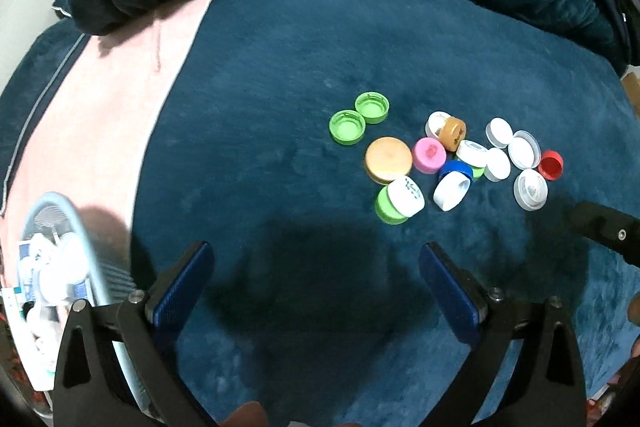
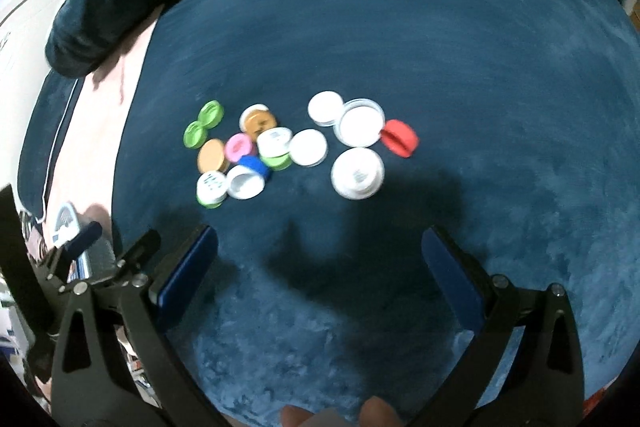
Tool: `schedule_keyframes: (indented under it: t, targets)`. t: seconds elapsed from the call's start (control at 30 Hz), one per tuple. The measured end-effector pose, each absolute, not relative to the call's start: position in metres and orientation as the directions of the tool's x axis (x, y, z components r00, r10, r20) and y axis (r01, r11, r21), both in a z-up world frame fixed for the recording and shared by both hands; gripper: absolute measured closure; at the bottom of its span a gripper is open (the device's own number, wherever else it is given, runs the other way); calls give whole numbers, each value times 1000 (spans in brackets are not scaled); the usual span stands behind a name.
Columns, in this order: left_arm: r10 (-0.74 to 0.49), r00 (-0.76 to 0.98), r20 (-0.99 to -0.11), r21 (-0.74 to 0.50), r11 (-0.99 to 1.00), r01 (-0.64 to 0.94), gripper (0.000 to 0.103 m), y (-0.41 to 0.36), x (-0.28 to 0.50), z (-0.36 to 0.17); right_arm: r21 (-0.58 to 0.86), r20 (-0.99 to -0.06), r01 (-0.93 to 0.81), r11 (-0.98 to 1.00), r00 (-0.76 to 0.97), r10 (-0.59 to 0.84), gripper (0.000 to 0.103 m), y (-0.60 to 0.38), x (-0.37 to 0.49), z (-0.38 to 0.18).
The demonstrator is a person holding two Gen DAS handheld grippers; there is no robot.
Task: Organize objects
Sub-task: 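Lower both open grippers over the cap pile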
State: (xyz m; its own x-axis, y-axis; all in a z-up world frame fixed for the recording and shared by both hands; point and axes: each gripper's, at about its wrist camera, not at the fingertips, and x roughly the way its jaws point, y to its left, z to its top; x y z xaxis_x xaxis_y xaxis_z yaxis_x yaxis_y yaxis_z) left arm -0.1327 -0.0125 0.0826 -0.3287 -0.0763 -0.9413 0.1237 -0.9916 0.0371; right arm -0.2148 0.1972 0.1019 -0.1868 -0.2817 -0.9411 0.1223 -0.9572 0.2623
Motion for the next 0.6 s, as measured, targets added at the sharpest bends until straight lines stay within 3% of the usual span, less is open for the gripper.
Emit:
schedule_keyframes:
  t: [0.4,0.6]
  targets:
    - [-120,-302,-946,41,-966,254,1,-27,-173,49,263,-947,88,-961,-166,-275,0,199,-224,92]
    - [-94,-266,-959,27,-969,245,1,-26,-183,31,253,-950,92,-963,-164,-265,0,194,-229,91]
